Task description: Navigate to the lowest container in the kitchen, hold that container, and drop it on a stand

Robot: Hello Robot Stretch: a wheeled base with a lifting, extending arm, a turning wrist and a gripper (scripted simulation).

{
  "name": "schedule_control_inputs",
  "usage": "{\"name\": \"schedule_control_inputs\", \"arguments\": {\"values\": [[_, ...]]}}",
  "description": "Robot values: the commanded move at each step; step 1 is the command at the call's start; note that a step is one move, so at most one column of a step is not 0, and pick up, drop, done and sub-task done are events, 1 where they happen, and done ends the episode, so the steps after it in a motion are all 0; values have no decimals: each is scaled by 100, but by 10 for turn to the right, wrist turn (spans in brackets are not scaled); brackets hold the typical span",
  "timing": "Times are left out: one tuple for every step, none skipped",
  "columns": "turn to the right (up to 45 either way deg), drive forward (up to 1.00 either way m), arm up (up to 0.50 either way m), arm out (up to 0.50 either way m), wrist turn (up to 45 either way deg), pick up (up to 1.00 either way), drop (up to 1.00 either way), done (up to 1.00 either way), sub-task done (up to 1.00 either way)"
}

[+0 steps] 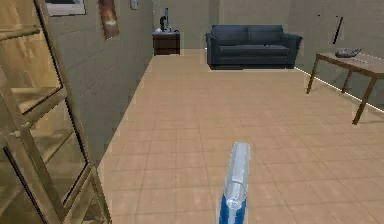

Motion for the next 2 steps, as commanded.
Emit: {"name": "schedule_control_inputs", "arguments": {"values": [[0,100,0,0,0,0,0,0,0],[0,100,0,0,0,0,0,0,0]]}}
